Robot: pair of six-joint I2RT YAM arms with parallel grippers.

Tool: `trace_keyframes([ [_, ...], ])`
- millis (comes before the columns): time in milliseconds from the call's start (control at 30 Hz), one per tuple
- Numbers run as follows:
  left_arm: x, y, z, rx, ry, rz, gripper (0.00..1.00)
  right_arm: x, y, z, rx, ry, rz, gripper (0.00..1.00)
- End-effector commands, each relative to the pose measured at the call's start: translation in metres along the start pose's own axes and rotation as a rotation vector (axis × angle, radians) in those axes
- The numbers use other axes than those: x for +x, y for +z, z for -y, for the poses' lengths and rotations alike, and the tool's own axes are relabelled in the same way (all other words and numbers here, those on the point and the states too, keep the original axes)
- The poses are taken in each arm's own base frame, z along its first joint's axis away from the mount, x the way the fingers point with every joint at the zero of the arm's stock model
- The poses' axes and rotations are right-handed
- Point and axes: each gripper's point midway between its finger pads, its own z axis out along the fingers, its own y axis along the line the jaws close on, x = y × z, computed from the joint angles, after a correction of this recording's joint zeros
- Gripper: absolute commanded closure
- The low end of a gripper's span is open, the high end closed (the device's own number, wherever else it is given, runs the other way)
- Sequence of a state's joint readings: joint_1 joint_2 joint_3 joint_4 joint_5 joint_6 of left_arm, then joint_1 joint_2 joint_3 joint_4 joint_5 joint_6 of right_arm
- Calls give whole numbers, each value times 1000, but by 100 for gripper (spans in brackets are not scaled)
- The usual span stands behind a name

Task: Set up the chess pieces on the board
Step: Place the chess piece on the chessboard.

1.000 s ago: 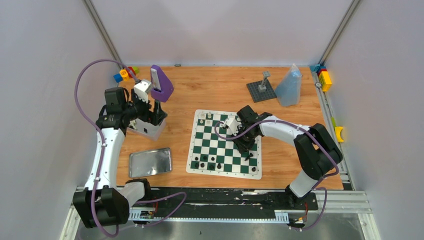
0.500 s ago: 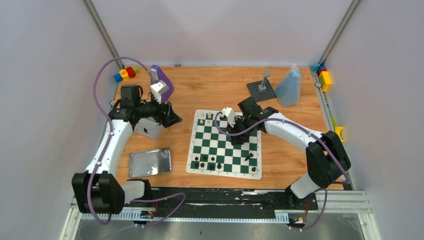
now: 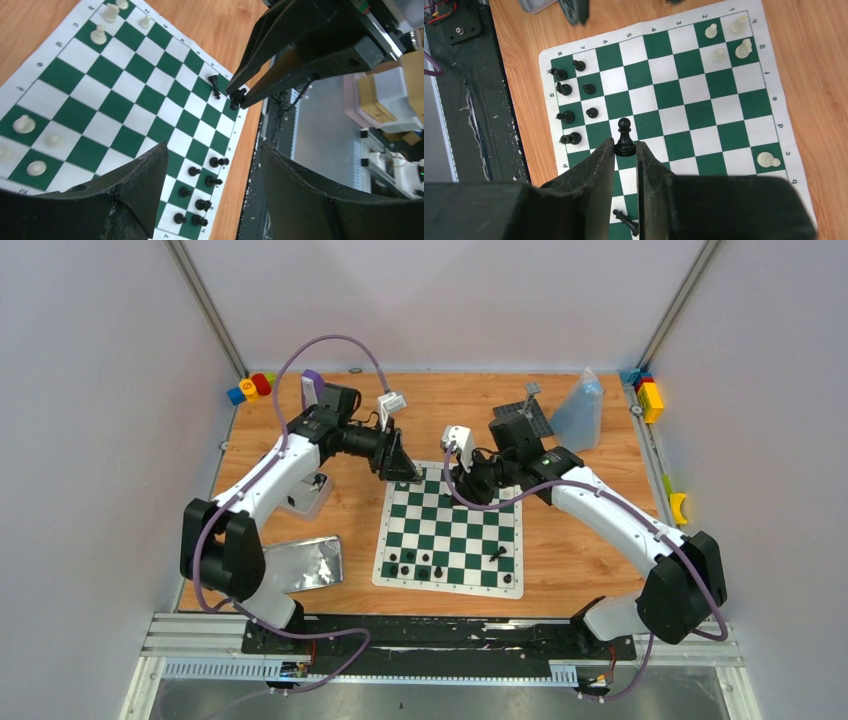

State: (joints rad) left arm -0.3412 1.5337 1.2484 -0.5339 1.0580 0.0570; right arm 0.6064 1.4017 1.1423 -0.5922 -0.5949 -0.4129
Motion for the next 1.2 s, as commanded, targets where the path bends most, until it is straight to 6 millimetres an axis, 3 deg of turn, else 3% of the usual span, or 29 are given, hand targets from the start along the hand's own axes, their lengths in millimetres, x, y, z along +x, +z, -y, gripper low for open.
trace_keyframes([
  [0, -18, 15, 22, 131, -75, -6, 28, -45, -14, -2, 11, -54, 126, 97],
  [167, -15, 30, 22, 191, -158, -43, 43, -48, -14, -2, 13, -45, 136, 96],
  [300, -13, 40, 22, 218, -187, -65, 50, -48, -15, -2, 18, -41, 141, 97],
  [1167, -7, 66, 30, 269, -239, -122, 55, -50, -16, -1, 24, -32, 147, 97],
])
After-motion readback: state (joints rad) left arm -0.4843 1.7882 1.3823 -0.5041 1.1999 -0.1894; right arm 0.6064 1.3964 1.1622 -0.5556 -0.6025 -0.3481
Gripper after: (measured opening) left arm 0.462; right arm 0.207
